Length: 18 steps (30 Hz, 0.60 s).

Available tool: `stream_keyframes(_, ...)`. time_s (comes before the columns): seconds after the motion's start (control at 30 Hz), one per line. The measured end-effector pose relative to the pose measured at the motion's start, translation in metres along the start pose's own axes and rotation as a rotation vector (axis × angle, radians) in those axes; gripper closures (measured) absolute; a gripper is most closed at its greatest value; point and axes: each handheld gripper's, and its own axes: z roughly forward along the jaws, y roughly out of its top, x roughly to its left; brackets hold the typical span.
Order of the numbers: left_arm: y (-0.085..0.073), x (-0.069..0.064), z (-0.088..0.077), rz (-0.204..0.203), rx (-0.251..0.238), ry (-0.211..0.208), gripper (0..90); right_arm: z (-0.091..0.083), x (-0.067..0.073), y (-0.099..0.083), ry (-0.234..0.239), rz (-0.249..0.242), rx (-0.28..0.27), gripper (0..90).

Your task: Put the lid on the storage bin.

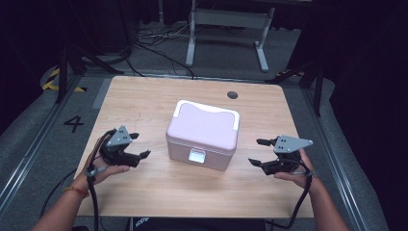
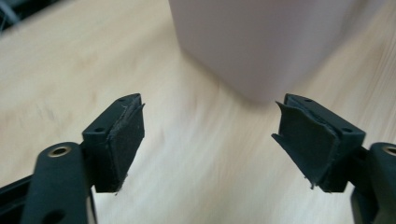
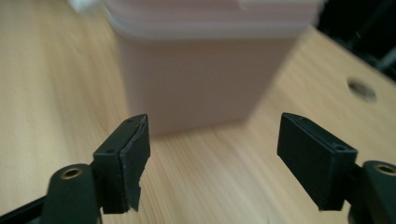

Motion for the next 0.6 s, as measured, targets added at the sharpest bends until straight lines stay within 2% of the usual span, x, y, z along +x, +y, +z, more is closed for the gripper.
stream_keyframes(0.07,-0.016,-0.003,0.004,-0.017,0.044,-0.004,22.2,0.002,-0.006,-0.025,-0.051,0.080,0.046,25.0)
stream_keyframes(0.1,-0.022,-0.004,0.006,-0.010,0.069,0.003,22.0,0.002,-0.009,-0.037,-0.079,0.124,0.066,25.0)
stream_keyframes(0.17,-0.032,-0.004,0.007,-0.036,0.084,-0.005,21.4,0.001,-0.013,-0.056,-0.129,0.168,0.113,24.3)
stream_keyframes(0.23,-0.040,-0.004,0.007,-0.052,0.085,-0.007,21.2,-0.003,-0.016,-0.070,-0.149,0.243,0.105,25.1)
stream_keyframes(0.27,-0.043,-0.005,0.007,-0.040,0.097,0.001,21.5,-0.004,-0.015,-0.079,-0.154,0.270,0.122,23.8)
stream_keyframes(0.3,-0.047,-0.004,0.006,-0.037,0.103,0.007,22.3,-0.005,-0.015,-0.084,-0.169,0.269,0.144,22.7)
stream_keyframes(0.4,-0.057,-0.003,0.007,-0.082,0.121,-0.005,21.2,-0.007,-0.014,-0.099,-0.179,0.309,0.165,22.4)
stream_keyframes(0.47,-0.063,-0.003,0.007,-0.111,0.093,-0.009,19.4,-0.005,-0.014,-0.107,-0.191,0.324,0.184,20.9)
stream_keyframes(0.6,-0.063,-0.004,0.008,-0.126,0.096,0.009,16.6,-0.007,-0.015,-0.111,-0.206,0.358,0.174,19.0)
